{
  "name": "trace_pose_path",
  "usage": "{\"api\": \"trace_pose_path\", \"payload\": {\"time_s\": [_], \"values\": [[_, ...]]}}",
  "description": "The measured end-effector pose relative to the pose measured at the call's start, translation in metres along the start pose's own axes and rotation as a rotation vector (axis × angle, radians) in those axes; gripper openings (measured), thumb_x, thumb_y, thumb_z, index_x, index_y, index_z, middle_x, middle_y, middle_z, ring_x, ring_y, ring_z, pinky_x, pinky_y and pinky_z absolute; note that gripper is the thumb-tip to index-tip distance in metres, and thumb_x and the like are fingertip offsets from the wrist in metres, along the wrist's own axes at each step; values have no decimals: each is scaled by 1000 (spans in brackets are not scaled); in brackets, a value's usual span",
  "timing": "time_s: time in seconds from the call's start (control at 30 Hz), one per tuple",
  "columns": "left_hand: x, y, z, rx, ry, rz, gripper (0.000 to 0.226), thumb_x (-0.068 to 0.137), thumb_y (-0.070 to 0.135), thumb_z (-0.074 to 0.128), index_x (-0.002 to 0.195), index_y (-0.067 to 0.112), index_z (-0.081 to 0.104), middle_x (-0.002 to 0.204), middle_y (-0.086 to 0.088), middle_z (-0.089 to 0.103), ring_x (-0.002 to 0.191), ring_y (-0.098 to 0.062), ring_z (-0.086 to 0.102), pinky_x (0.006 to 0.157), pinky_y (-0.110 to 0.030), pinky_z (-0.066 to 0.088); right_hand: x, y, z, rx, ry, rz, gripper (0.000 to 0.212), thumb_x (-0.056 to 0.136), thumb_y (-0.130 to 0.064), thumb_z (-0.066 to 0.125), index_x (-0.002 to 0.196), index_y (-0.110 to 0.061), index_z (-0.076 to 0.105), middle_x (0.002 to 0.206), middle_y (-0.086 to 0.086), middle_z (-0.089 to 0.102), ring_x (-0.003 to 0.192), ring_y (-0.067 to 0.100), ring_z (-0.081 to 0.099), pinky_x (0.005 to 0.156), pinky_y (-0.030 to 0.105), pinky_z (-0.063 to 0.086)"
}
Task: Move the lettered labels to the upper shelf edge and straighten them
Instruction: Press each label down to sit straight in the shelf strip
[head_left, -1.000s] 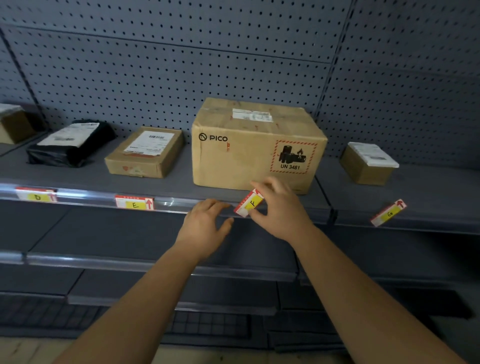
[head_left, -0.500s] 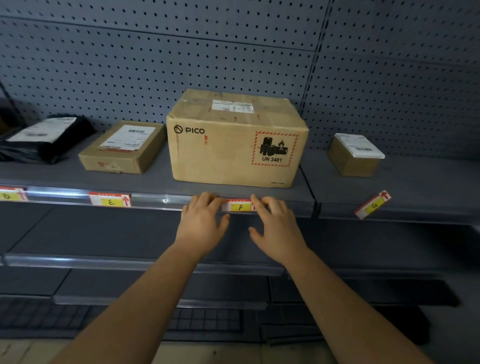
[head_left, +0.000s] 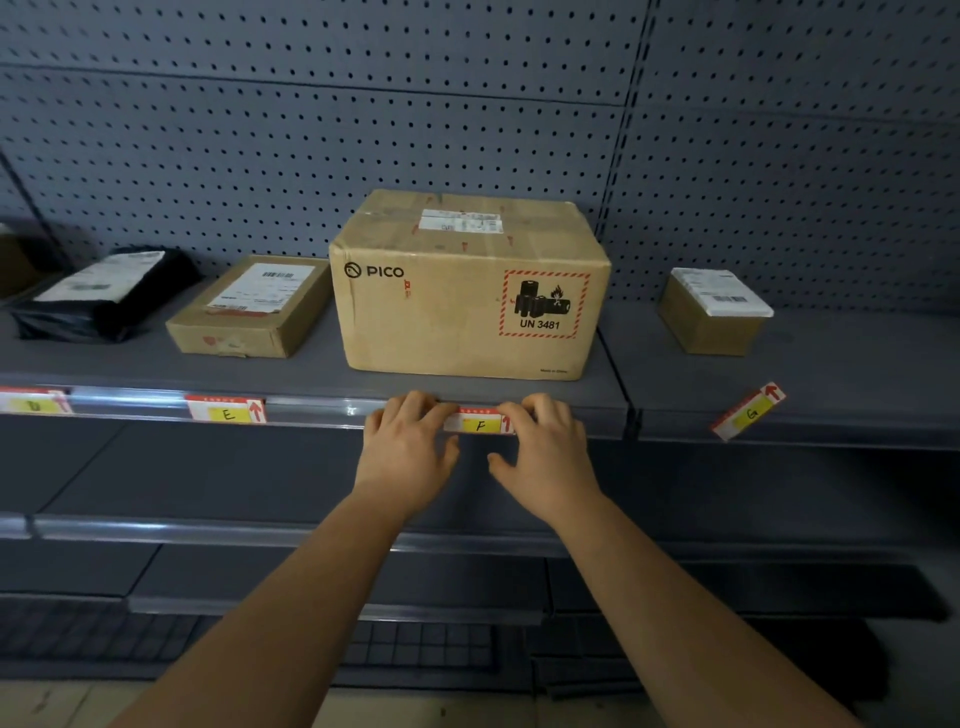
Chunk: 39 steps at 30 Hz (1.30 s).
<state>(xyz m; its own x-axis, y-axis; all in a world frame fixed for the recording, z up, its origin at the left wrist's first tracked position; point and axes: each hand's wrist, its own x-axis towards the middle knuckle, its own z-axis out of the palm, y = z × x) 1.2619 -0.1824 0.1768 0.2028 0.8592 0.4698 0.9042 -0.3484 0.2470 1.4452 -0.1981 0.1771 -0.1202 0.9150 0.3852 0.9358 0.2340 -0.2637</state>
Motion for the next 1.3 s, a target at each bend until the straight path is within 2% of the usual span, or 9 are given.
{"api": "trace_pose_path", "payload": {"time_s": [0.17, 0.33, 0.43, 0.57, 0.8, 1.03, 1.17, 1.3], "values": [[3, -5, -4, 7, -40, 39, 35, 83, 33, 62, 117, 26, 60, 113, 2, 56, 107, -23, 51, 93, -41, 37, -2, -4, -2, 4, -33, 31, 57, 80, -44, 66, 131, -27, 47, 121, -3, 42, 115, 19, 38, 99, 37, 33], [0, -6, -17, -38, -132, 34, 43, 87, 42, 52, 129, 31, 49, 127, 5, 48, 121, -18, 40, 104, -41, 28, -5, -4, -21, 78, -127, 37, 58, 84, -43, 65, 136, -23, 46, 122, -1, 43, 118, 18, 38, 99, 34, 36], [-17, -2, -26, -145, -96, 59, 43, 87, 39, 57, 128, 25, 52, 125, 1, 52, 118, -21, 45, 101, -41, 35, -25, 3, -39, 245, -89, 102, 52, 89, -39, 62, 137, -21, 49, 125, -2, 47, 120, 14, 42, 98, 29, 39], [-41, 13, -26, -226, -132, 118, 42, 89, 39, 56, 125, 20, 56, 124, 0, 55, 114, -23, 50, 95, -40, 39, -68, 20, -57, 203, -78, 148, 50, 89, -43, 61, 134, -23, 53, 126, -3, 50, 119, 14, 46, 100, 34, 43], [-57, 73, -6, -338, -211, 197, 43, 91, 43, 52, 128, 21, 53, 127, 3, 51, 117, -19, 46, 98, -37, 36, -126, 61, -93, 93, -51, 197, 50, 89, -45, 61, 133, -23, 55, 128, -4, 53, 121, 13, 45, 102, 33, 42], [-25, 134, 21, -356, -221, 220, 42, 91, 43, 51, 127, 22, 54, 127, 3, 52, 120, -19, 45, 101, -38, 36, -118, 123, -128, 56, -8, 221, 52, 88, -46, 61, 134, -24, 54, 130, -5, 52, 122, 12, 45, 101, 33, 43], [10, 176, 37, -366, -216, 230, 39, 91, 42, 52, 124, 22, 55, 124, 2, 54, 117, -20, 46, 99, -41, 39, -95, 167, -150, 66, 84, 224, 41, 87, -36, 65, 125, -24, 59, 125, -4, 55, 116, 15, 51, 92, 35, 48], [35, 210, 51, -383, -198, 220, 37, 89, 38, 55, 123, 23, 55, 121, 2, 56, 114, -20, 48, 98, -41, 41, -69, 207, -163, 63, 82, 268, 48, 87, -24, 64, 134, -22, 53, 126, 0, 52, 117, 18, 49, 92, 38, 48]]}}
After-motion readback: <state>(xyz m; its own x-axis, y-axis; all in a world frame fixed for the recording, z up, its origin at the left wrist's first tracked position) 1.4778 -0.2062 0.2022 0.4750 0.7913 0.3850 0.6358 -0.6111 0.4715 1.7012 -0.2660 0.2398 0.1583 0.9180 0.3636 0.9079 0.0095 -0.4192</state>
